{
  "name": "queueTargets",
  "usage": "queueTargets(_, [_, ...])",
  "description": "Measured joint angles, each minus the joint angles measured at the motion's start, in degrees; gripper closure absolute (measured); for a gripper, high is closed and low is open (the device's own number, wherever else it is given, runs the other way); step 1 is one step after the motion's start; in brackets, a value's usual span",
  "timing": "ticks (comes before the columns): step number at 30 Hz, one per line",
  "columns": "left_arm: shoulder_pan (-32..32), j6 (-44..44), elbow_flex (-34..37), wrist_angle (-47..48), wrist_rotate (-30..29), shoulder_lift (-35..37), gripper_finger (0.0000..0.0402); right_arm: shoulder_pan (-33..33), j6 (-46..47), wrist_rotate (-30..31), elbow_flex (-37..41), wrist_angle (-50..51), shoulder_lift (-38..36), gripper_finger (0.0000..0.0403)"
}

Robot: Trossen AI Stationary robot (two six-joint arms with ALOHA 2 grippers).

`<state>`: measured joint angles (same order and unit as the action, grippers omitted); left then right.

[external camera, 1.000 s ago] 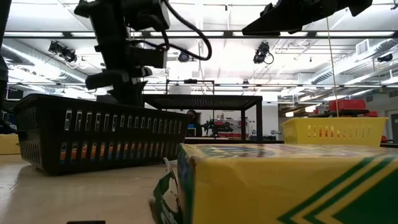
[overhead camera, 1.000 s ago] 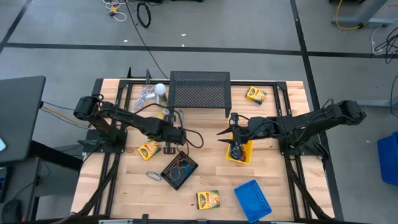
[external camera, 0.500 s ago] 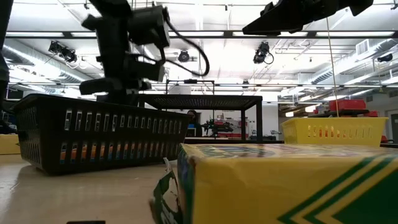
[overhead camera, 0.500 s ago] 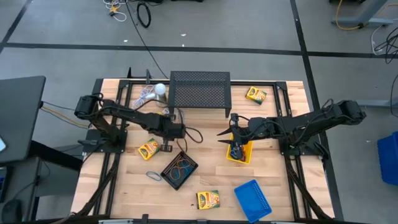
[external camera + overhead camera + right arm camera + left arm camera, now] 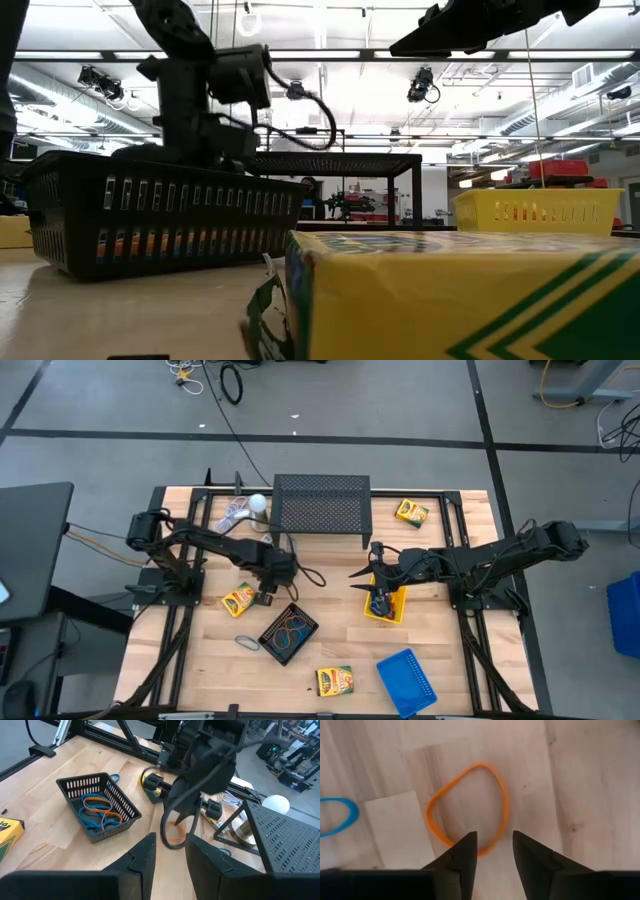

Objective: Pick & Place Office Desk Supplies
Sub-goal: Put the orange rubber band into the black basket

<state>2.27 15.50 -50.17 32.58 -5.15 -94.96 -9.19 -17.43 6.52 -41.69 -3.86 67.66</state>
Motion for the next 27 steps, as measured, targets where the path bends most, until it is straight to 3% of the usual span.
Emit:
queueTargets(7, [0.8,2.04,-0.28,-0.04,0.3,-3.34,0.0279,0.0,0.63,0.0,0.0,0.26,0.0,0.0291])
queueTargets(14, [-0.21,0.07,-0.15,0.01,-1.44,-2.4,0.039,0.0,0.63,0.0,0.0,0.37,0.0,0.0291])
queueTargets(22, [-3.59,-7.03,0.04,0.54,-11.17,1.03,0.0398,0.0,0.66,0.02,0.0,0.37,0.0,0.0291])
queueTargets(27, [-6.54,-11.0,0.02,3.97,-13.45,4.87,0.0399,0.0,0.66,0.0,0.0,0.35,0.0,0.0291])
